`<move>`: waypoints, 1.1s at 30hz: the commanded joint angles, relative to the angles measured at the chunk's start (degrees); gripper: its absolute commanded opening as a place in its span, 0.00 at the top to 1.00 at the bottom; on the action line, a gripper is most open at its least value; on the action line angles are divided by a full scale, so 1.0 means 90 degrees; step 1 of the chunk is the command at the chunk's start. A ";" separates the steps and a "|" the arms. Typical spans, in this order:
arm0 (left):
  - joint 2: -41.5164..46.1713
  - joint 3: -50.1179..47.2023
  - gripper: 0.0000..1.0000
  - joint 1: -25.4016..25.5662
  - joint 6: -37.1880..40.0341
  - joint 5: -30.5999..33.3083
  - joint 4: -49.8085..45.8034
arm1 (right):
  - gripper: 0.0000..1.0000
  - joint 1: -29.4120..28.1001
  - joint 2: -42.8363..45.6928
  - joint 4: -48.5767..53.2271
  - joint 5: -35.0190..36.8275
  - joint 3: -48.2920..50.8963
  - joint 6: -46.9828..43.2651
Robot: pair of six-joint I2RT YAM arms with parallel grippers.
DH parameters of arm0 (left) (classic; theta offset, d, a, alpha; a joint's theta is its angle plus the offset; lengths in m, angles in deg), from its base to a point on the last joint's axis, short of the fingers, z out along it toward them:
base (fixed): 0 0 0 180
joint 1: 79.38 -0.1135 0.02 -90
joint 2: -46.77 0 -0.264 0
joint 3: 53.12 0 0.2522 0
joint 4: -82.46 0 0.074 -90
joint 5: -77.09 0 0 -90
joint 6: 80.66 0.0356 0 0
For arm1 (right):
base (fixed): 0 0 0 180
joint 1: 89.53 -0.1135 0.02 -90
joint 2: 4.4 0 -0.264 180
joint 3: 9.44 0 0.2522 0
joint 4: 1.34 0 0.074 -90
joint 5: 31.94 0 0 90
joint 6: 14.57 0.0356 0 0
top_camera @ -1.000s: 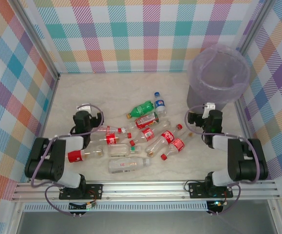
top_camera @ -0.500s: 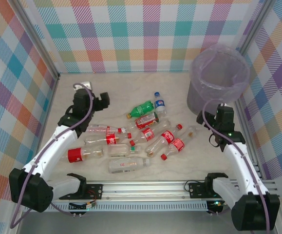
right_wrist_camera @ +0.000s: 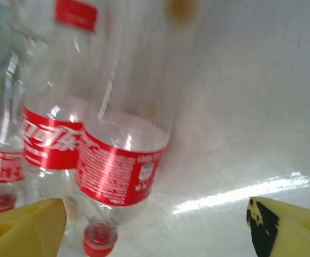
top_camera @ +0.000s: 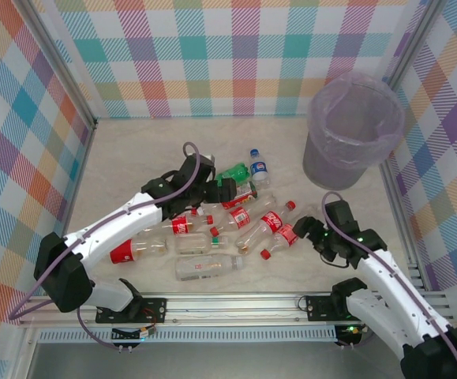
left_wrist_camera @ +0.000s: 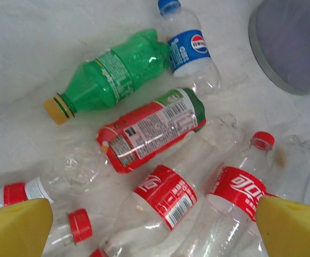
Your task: Put the plastic bottles in the bin
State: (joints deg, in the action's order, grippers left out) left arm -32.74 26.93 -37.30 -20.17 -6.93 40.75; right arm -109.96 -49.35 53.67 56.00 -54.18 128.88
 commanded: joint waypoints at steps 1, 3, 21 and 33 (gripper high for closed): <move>-0.0032 0.0102 0.04 0.0113 -0.0343 0.0022 -0.0266 | 0.13 -0.0140 -0.0508 -0.0596 -0.0136 0.0027 0.0575; -0.0133 0.0115 0.05 0.0130 -0.0429 -0.0052 -0.0307 | 0.14 -0.0265 -0.0844 -0.0886 -0.0110 -0.0023 0.0519; -0.0073 -0.0085 0.07 0.0536 -0.0899 -0.0046 0.0564 | 0.43 -0.0282 -0.2323 -0.1773 0.0467 -0.0088 0.0335; -0.0984 0.0678 0.06 0.0376 -0.0630 -0.0430 0.0585 | 0.65 -0.0279 0.0173 0.1165 0.0497 -0.1138 -0.1065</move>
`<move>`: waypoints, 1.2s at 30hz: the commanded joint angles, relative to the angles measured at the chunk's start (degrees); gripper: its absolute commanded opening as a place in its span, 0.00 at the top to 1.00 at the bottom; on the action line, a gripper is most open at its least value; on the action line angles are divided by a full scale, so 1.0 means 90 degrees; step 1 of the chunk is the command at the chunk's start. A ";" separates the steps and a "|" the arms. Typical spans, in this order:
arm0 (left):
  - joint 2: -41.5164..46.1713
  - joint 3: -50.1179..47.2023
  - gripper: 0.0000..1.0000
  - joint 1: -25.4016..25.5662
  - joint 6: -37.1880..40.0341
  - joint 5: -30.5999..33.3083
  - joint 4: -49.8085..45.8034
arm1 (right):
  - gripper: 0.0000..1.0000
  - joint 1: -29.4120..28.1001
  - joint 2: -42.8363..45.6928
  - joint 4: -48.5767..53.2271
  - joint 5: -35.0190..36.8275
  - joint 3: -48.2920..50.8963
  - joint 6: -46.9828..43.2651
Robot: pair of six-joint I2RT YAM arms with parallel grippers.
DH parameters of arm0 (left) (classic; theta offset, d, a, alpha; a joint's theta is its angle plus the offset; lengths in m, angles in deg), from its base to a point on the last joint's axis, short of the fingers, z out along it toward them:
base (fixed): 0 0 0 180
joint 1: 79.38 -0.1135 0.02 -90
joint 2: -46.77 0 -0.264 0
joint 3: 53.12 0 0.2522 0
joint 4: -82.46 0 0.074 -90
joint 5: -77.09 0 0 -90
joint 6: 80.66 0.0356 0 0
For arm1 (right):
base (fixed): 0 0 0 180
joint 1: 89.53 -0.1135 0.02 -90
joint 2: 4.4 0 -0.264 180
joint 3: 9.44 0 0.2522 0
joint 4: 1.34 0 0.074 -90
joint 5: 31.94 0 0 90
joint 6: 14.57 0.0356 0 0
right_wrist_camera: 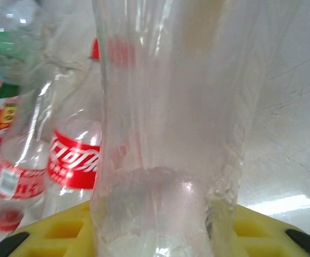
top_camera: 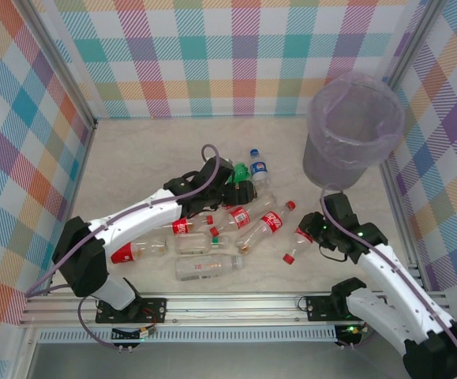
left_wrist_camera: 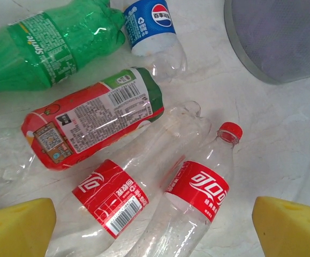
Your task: Put the plastic bottles in the bin
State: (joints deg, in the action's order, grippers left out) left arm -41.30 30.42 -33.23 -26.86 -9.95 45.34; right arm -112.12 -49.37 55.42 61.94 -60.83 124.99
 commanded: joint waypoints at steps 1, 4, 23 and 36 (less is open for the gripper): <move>-0.0024 0.0323 0.06 -0.0121 0.0114 -0.0145 0.0080 | 0.64 -0.0039 0.0177 0.0995 -0.0409 -0.0568 -0.0865; 0.0099 0.0328 0.06 -0.0182 0.0205 -0.0086 0.0011 | 0.63 -0.0048 -0.0047 0.1025 -0.1129 -0.1292 -0.1428; 0.1657 -0.0761 0.05 -0.0567 0.0234 0.0518 -0.1044 | 0.68 0.1790 -0.4206 0.0503 -0.1198 -0.8450 -0.4051; 0.1628 -0.0780 0.06 -0.0606 0.0352 0.0457 -0.1126 | 0.71 0.3586 -0.5710 0.0415 -0.0458 -0.9041 -0.4388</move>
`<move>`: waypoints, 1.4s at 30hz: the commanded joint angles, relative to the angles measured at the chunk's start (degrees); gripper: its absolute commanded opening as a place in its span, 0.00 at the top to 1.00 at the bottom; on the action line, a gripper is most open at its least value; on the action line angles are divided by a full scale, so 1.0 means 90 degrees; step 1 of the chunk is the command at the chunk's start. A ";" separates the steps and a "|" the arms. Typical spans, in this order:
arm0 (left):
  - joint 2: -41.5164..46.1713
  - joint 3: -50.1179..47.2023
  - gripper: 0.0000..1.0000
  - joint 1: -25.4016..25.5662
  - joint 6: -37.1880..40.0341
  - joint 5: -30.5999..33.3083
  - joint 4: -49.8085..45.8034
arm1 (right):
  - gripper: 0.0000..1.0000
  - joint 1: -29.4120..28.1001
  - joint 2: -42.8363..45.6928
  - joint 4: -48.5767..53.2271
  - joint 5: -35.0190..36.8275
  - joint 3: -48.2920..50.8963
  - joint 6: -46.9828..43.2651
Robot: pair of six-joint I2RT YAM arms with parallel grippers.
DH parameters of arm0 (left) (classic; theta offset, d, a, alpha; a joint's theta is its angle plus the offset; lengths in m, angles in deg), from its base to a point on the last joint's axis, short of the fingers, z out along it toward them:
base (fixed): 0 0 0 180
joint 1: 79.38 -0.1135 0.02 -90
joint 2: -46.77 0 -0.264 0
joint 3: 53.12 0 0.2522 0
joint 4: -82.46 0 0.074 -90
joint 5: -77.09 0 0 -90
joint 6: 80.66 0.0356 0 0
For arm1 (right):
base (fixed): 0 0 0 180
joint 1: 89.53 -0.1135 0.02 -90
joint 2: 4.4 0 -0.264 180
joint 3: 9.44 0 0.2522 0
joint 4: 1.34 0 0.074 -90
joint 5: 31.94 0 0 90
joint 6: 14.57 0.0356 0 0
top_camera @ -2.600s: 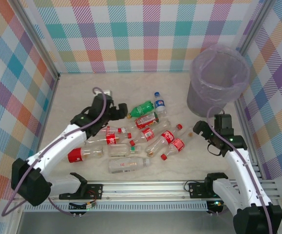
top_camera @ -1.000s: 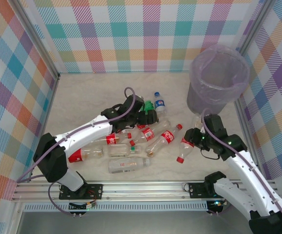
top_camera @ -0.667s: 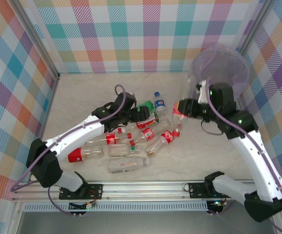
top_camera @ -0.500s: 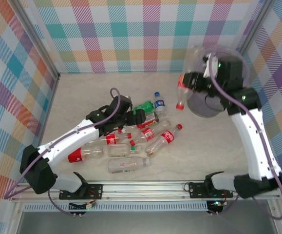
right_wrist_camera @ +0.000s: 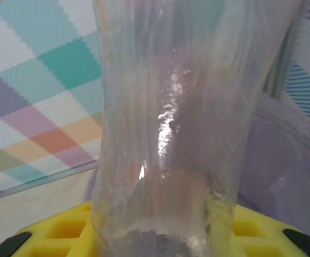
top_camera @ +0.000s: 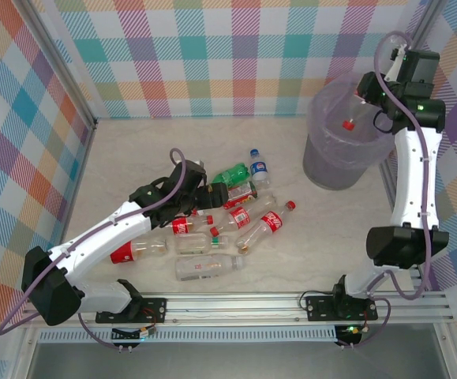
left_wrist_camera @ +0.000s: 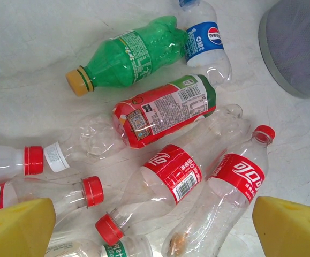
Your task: Put the plastic bottles in the bin
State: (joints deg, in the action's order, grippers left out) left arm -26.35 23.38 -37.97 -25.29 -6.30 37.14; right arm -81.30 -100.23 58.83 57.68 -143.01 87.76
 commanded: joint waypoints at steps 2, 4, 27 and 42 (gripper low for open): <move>-0.0148 0.0092 0.06 -0.0108 0.0238 0.0038 -0.0336 | 0.71 0.0170 -0.0141 0.0042 0.0023 0.0376 -0.0425; -0.0197 0.0141 0.06 -0.0118 0.0254 0.0018 -0.0380 | 0.71 0.0175 -0.0121 -0.0086 -0.0010 0.0737 -0.0472; -0.0650 0.0389 0.01 -0.0211 0.0524 0.0194 -0.0588 | 0.24 0.0179 -0.0565 -0.0282 -0.0408 0.1594 -0.0829; 0.0584 0.0070 0.00 -0.1501 -0.0514 0.0930 -0.2842 | 0.08 0.0038 0.0104 0.0715 -0.0969 0.0114 -0.0634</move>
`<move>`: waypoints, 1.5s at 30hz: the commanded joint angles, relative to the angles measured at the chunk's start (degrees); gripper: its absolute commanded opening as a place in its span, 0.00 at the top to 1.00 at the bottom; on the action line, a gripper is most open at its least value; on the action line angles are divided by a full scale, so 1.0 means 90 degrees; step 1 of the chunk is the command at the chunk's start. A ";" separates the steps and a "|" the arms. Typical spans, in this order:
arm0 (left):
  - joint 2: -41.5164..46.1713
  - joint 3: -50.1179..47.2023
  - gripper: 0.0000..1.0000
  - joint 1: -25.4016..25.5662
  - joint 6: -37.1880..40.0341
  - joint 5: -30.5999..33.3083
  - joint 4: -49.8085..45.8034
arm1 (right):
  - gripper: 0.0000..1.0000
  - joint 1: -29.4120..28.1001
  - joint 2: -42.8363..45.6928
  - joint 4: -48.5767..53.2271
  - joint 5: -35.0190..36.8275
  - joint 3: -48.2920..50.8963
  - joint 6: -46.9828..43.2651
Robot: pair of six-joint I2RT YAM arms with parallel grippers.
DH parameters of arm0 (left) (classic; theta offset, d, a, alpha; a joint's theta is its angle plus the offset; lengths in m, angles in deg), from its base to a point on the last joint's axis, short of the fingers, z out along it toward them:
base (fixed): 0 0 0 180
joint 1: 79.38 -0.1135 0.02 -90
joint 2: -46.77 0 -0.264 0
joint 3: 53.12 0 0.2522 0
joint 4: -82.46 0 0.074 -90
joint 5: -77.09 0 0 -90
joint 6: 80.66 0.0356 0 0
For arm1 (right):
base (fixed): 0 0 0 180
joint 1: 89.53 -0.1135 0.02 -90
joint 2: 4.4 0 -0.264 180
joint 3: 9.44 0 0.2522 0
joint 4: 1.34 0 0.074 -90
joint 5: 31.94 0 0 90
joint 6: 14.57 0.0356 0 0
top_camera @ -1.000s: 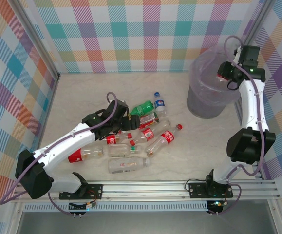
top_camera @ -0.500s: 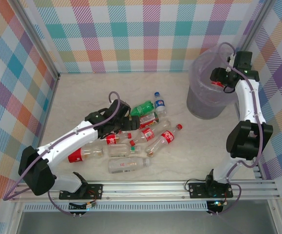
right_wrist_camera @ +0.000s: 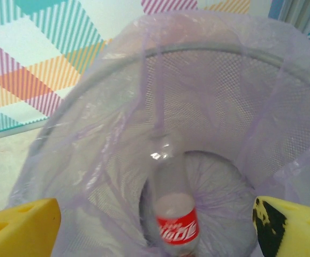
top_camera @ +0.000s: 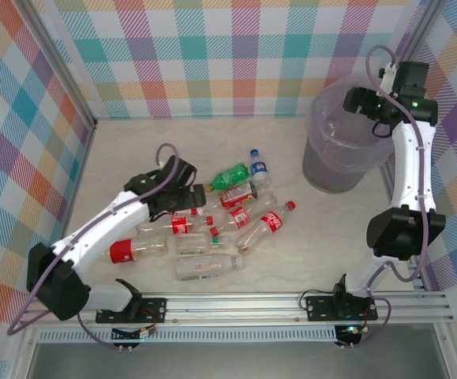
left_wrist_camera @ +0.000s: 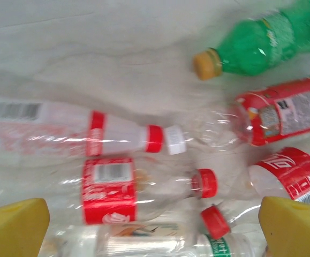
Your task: Put the plastic bottles in the bin
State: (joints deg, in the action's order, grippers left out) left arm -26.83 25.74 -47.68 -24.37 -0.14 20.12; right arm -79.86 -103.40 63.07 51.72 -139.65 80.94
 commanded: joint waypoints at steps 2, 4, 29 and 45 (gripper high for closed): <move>0.1204 -0.0450 0.00 -0.0954 -0.1023 0.0160 -0.1222 | 0.08 -0.0200 0.0646 0.0155 -0.0410 -0.0198 0.0190; 0.1907 -0.0839 0.00 -0.1489 -0.1527 0.0070 -0.1270 | 0.08 -0.0288 0.0717 0.0242 -0.0640 -0.0281 0.0255; 0.2665 -0.3803 0.14 -0.2787 -0.4874 -0.1036 0.0490 | 0.08 -0.0928 0.2121 0.1059 -0.2526 0.1262 0.0455; 0.2160 -0.3962 0.37 -0.2053 -0.4664 -0.0423 0.1189 | 0.09 -0.0925 0.2899 0.0775 -0.2932 0.2557 0.0851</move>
State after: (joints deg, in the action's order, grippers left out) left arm -9.52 -12.72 -66.76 -68.85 -7.02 32.90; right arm -88.34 -80.49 70.72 28.33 -117.81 87.48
